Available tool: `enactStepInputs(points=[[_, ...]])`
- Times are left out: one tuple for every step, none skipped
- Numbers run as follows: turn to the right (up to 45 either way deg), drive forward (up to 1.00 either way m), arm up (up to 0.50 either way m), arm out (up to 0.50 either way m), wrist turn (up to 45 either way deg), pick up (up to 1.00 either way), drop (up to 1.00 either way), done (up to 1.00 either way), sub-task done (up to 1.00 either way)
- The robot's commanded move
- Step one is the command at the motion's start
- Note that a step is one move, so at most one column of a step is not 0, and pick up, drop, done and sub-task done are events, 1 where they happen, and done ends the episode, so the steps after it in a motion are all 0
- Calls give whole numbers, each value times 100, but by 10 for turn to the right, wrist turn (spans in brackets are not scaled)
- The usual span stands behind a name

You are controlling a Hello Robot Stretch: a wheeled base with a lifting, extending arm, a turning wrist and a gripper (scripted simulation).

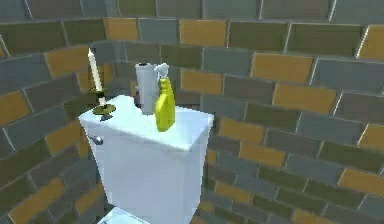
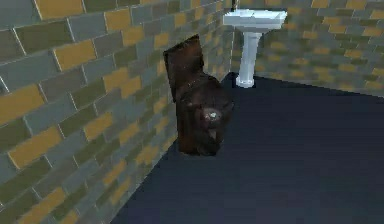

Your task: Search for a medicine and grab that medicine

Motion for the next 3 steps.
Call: enactStepInputs(points=[[-450,0,0,0,0,0,0,0,0],[-450,0,0,0,0,0,0,0,0],[-330,0,0,0,0,0,0,0,0]])
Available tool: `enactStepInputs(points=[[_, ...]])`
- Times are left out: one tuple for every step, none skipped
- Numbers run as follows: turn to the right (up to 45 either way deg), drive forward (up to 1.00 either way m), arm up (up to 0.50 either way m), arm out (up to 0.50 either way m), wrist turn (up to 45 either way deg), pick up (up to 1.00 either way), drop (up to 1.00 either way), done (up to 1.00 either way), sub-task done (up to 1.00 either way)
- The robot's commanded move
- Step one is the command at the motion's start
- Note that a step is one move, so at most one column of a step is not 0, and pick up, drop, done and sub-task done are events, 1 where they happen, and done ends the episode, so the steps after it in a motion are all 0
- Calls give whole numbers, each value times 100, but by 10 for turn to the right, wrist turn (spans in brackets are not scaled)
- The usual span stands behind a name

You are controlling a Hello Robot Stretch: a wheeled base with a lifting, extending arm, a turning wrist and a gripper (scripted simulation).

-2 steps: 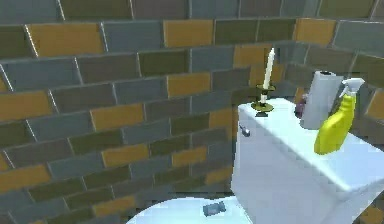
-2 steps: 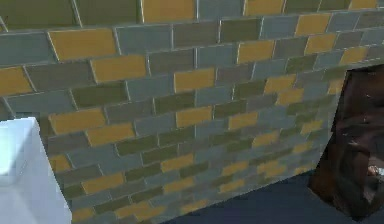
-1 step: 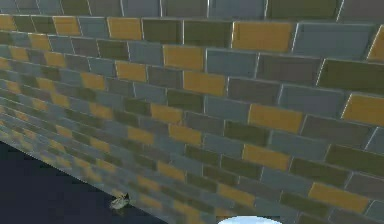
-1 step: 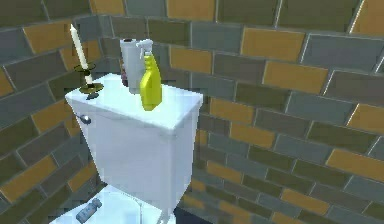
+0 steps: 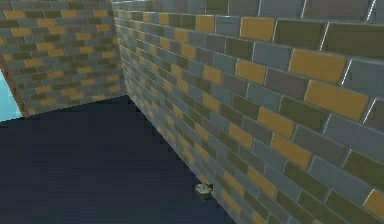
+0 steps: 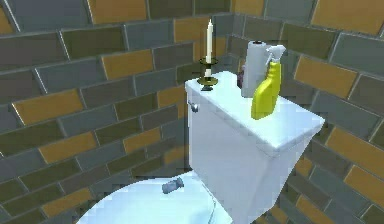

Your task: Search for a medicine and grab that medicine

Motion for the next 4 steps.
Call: enactStepInputs(points=[[0,0,50,0,0,0,0,0,0],[0,0,16,0,0,0,0,0,0],[0,0,0,32,0,0,0,0,0],[0,0,0,0,450,0,0,0,0]])
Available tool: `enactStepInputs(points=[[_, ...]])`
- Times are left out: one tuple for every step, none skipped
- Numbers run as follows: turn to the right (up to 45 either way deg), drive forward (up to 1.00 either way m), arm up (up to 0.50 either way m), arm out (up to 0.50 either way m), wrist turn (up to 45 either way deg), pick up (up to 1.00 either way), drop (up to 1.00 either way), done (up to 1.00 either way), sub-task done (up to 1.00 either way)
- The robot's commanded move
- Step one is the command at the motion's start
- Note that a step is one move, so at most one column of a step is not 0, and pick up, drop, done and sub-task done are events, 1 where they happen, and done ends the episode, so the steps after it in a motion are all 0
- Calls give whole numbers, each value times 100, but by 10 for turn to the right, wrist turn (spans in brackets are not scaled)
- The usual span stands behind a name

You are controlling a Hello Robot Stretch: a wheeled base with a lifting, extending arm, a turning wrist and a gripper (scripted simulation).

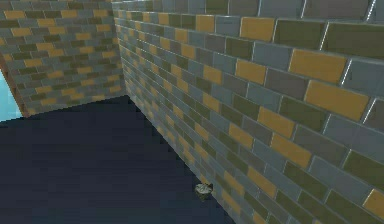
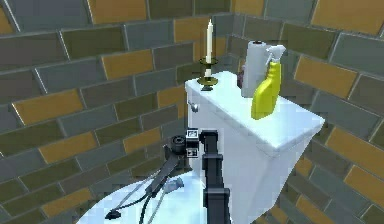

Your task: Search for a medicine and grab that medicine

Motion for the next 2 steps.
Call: enactStepInputs(points=[[0,0,0,0,450,0,0,0,0],[0,0,0,0,450,0,0,0,0]])
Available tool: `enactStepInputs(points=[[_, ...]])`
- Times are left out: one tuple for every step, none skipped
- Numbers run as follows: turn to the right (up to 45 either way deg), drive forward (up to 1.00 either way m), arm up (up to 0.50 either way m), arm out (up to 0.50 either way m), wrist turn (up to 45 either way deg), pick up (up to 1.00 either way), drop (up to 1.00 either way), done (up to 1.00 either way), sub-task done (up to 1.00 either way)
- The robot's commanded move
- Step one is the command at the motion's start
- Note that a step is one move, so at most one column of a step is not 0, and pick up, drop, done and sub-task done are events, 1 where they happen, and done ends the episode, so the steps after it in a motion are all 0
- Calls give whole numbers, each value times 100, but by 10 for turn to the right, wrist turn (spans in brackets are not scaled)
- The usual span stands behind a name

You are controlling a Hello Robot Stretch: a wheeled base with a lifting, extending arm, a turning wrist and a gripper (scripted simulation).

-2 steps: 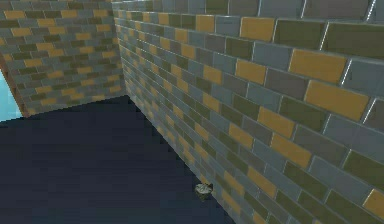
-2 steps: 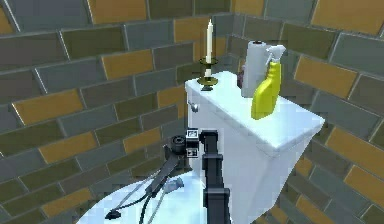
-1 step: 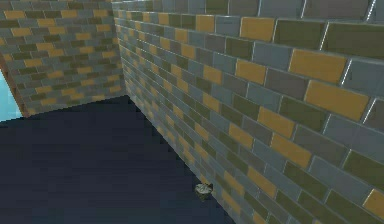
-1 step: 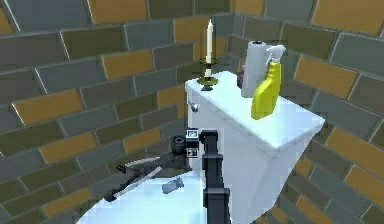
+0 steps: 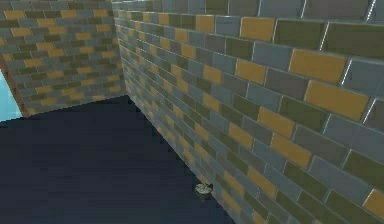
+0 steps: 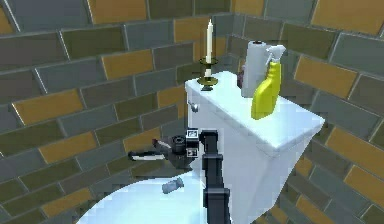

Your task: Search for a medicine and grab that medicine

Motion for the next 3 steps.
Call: enactStepInputs(points=[[0,0,0,0,150,0,0,0,0],[0,0,-30,0,0,0,0,0,0],[0,0,0,0,0,100,0,0,0]])
